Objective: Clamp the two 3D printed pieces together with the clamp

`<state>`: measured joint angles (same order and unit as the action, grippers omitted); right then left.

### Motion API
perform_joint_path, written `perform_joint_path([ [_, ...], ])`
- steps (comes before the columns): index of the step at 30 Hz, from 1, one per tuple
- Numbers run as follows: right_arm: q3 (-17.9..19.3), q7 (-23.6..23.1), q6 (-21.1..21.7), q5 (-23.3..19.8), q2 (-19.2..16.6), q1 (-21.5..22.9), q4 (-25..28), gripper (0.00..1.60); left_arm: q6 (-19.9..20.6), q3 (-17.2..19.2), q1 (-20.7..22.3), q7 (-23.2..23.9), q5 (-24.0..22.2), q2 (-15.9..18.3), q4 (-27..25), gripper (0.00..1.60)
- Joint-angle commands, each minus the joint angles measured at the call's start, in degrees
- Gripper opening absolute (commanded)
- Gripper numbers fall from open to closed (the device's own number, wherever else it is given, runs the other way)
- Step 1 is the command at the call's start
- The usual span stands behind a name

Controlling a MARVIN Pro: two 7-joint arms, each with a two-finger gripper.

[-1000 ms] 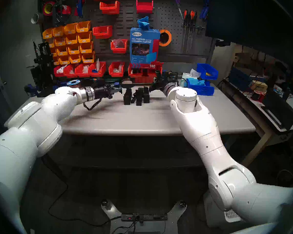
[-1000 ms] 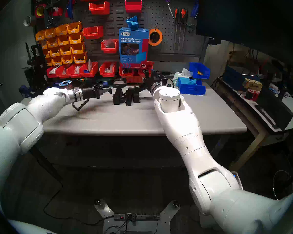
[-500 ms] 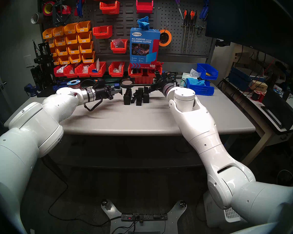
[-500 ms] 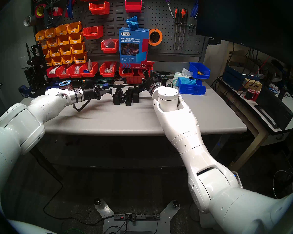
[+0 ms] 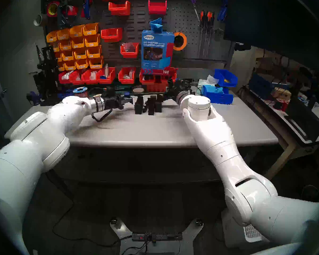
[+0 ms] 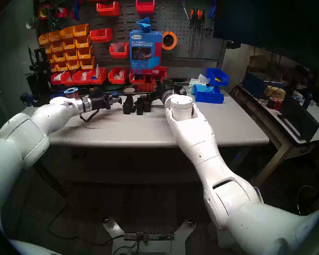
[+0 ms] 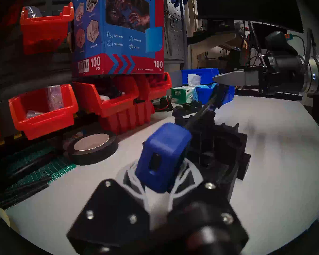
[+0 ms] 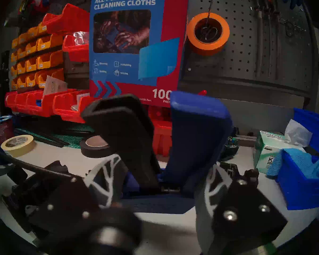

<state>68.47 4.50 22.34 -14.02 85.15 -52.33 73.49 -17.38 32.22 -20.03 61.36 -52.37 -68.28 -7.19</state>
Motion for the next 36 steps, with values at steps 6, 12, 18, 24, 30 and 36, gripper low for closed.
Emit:
perform_joint_path([
  [6,-0.8,-0.8,-1.1,0.2,1.7,3.5,0.8,0.00,-0.1,0.8,3.4,-0.9,-0.3,-0.9,-1.3,0.00],
  [12,-1.1,-0.9,-1.0,0.3,1.8,3.7,0.3,0.00,0.0,0.8,3.4,-1.3,0.0,-1.0,-1.3,0.00],
  [18,-1.2,-0.9,-0.7,0.4,1.8,3.7,-0.4,0.00,0.0,0.8,3.4,-1.5,0.3,-1.1,-1.4,0.00],
  [24,-1.4,-0.9,-0.5,0.3,1.8,3.6,-1.2,0.00,0.2,0.9,3.4,-1.8,0.6,-1.2,-1.5,0.00],
  [30,-1.6,-1.0,-0.3,0.3,2.0,3.6,-2.0,0.00,0.3,0.9,3.3,-2.1,1.0,-1.2,-1.6,0.00],
  [36,-1.8,-1.2,-0.2,0.3,2.0,3.6,-2.6,0.00,0.4,0.9,3.2,-2.3,1.3,-1.2,-1.6,0.00],
])
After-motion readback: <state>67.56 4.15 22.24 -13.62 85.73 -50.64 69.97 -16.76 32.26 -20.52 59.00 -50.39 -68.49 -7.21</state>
